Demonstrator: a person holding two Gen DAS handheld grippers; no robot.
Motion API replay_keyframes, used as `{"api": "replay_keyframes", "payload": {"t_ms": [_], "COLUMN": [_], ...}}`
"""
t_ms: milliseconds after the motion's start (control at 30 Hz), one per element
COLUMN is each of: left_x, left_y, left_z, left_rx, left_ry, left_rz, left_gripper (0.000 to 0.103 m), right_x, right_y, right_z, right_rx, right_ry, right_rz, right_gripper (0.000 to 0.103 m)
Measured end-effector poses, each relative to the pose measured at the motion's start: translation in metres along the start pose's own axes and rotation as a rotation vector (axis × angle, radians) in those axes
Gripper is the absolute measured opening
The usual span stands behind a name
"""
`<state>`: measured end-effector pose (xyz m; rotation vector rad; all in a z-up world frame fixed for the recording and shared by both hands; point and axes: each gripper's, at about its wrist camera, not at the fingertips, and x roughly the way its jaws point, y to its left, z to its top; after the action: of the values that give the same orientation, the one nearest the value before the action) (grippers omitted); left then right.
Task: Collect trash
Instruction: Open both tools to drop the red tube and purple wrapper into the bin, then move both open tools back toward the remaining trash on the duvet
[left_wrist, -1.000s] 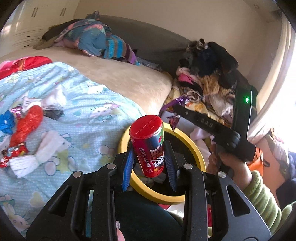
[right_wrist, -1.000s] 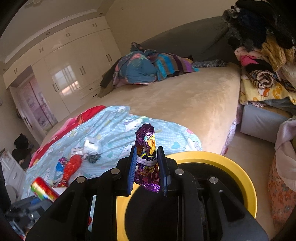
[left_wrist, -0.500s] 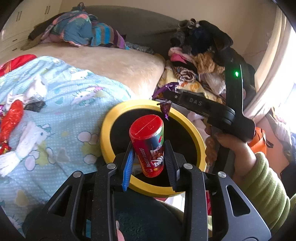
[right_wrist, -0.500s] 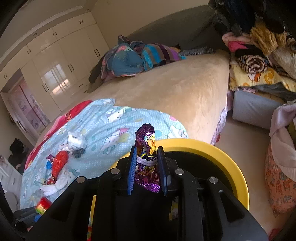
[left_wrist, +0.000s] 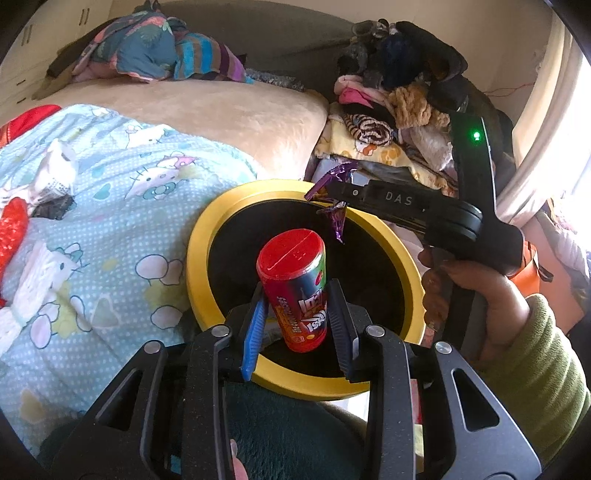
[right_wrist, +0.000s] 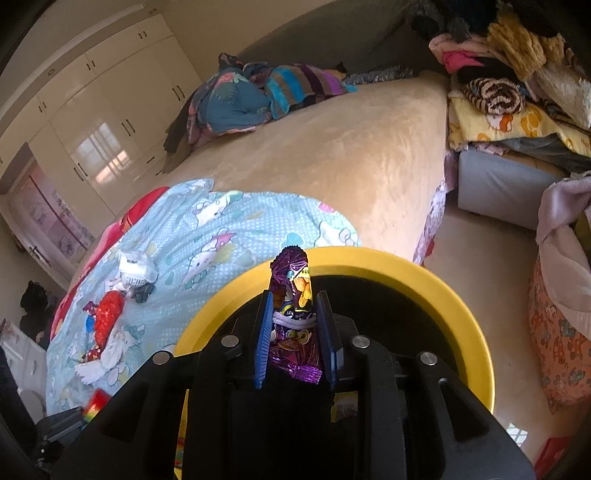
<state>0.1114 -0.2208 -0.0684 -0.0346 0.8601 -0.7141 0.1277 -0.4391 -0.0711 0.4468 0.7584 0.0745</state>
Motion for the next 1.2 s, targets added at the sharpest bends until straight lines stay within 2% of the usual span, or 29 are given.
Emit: {"api": "replay_keyframes", "payload": {"t_ms": [33,67,133,200,233,467,733,1200], "left_x": [0.001,0.000,-0.004,-0.010,-0.014,-0.035,-0.060,-0.091], "left_y": [0.000,0.000,0.000,0.003,0.007,0.022,0.032,0.054], "left_z": [0.000,-0.001,-0.002,0.000,0.002,0.005,0.007,0.005], "left_rx": [-0.004,-0.006,0.000,-0.009,-0.024,-0.079,-0.090,-0.141], "left_ry": [0.000,-0.013,-0.044,-0.069,-0.083,-0.142,-0.208,-0.279], "left_rz": [-0.005,-0.006,-0.006,0.003,0.005,0.044,0.089,0.142], "left_gripper": [0.045,0.052,0.075,0.086,0.090,0.092,0.092,0.092], "right_x": [0.000,-0.001,-0.003,-0.005,-0.007,-0.017,-0.026,-0.031], "right_y": [-0.001,-0.002,-0.004,-0.004,-0.004,0.014,0.044,0.090], "right_z": [0.000,0.000,0.001,0.002,0.002,0.005,0.008,0.003], "right_rx": [0.010,0.020,0.035,0.042,0.044,0.008,-0.057,-0.149], "right_ry": [-0.001,-0.004,-0.015,-0.024,-0.030,-0.072,-0.099,-0.109], "right_rz": [-0.004,-0.007,-0.009,-0.019,-0.020,-0.016,0.023,0.087], "right_gripper": [0.032,0.043,0.050,0.052,0.056,0.066,0.068,0.070]}}
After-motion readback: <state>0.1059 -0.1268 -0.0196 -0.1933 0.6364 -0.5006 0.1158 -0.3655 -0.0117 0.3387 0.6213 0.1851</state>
